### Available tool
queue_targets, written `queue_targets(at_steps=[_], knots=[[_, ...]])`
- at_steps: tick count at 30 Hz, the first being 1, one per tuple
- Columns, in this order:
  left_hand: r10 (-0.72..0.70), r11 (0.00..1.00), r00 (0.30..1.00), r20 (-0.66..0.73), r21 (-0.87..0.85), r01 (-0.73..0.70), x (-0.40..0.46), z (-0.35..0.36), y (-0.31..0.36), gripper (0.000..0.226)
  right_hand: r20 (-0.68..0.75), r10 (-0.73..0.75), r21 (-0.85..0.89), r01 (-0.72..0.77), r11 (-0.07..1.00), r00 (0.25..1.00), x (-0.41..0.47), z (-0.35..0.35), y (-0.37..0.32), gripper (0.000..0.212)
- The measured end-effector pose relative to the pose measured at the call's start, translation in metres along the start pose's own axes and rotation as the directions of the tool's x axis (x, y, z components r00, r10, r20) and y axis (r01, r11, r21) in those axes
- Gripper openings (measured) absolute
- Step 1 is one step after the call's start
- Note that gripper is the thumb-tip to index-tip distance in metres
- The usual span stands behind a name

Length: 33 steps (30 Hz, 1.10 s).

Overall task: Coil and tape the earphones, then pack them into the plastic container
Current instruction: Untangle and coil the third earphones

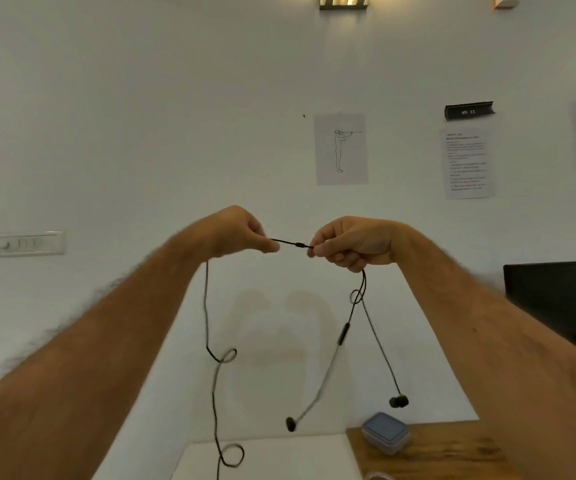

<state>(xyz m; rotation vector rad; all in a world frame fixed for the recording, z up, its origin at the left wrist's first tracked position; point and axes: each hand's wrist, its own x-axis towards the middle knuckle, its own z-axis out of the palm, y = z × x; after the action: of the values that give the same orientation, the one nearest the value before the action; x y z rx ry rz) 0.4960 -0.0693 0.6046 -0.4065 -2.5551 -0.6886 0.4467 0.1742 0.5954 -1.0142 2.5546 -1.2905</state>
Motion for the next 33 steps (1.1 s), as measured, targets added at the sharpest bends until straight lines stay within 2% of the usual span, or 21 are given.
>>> queue_targets(at_steps=[3, 6, 11, 16, 19, 21, 24, 26, 28, 30, 33], knots=[[-0.037, 0.997, 0.999, 0.004, -0.066, 0.037, 0.000, -0.024, -0.024, 0.029, -0.010, 0.038, -0.014, -0.038, 0.999, 0.999, -0.006, -0.007, 0.014, 0.010], [-0.032, 0.975, 0.999, 0.002, -0.219, 0.031, 0.000, -0.041, -0.036, 0.030, 0.004, 0.043, -0.011, -0.043, 0.999, 0.999, -0.008, -0.009, 0.023, 0.013], [-0.045, 0.945, 0.952, -0.302, -0.322, -0.057, 0.008, -0.054, -0.038, 0.029, -0.020, 0.093, -0.006, -0.093, 0.996, 0.995, -0.004, 0.001, 0.055, 0.011], [-0.044, 0.939, 0.895, -0.443, -0.324, -0.114, 0.015, -0.049, -0.024, 0.026, -0.064, 0.134, 0.156, -0.123, 0.980, 0.989, -0.001, 0.026, 0.118, 0.013], [-0.007, 0.948, 0.941, -0.339, -0.302, -0.101, 0.017, -0.036, -0.013, 0.025, -0.076, 0.163, 0.264, -0.138, 0.955, 0.984, -0.004, 0.044, 0.159, 0.017], [0.000, 0.953, 0.966, -0.259, -0.293, -0.079, 0.018, -0.023, -0.007, 0.024, 0.013, 0.174, 0.318, -0.169, 0.933, 0.985, -0.005, 0.052, 0.172, 0.022], [0.014, 0.964, 0.982, -0.186, -0.257, -0.063, 0.019, 0.000, 0.003, 0.024, 0.100, 0.175, 0.205, -0.192, 0.960, 0.980, -0.003, 0.057, 0.160, 0.048], [0.019, 0.972, 0.990, -0.143, -0.229, -0.052, 0.020, 0.015, 0.008, 0.024, 0.025, 0.121, 0.226, -0.124, 0.966, 0.992, 0.002, 0.060, 0.131, 0.052], [0.029, 0.977, 0.996, -0.088, -0.207, -0.047, 0.020, 0.028, 0.013, 0.025, -0.098, 0.002, 0.306, 0.028, 0.952, 0.995, 0.006, 0.060, 0.093, 0.052], [0.040, 0.981, 0.999, -0.030, -0.189, -0.045, 0.020, 0.038, 0.015, 0.027, -0.166, -0.126, 0.294, 0.171, 0.940, 0.978, 0.011, 0.060, 0.054, 0.058], [0.040, 0.974, 0.999, 0.018, -0.222, -0.035, 0.020, 0.043, 0.012, 0.028, -0.177, -0.213, 0.218, 0.249, 0.943, 0.961, 0.016, 0.065, 0.017, 0.035]])
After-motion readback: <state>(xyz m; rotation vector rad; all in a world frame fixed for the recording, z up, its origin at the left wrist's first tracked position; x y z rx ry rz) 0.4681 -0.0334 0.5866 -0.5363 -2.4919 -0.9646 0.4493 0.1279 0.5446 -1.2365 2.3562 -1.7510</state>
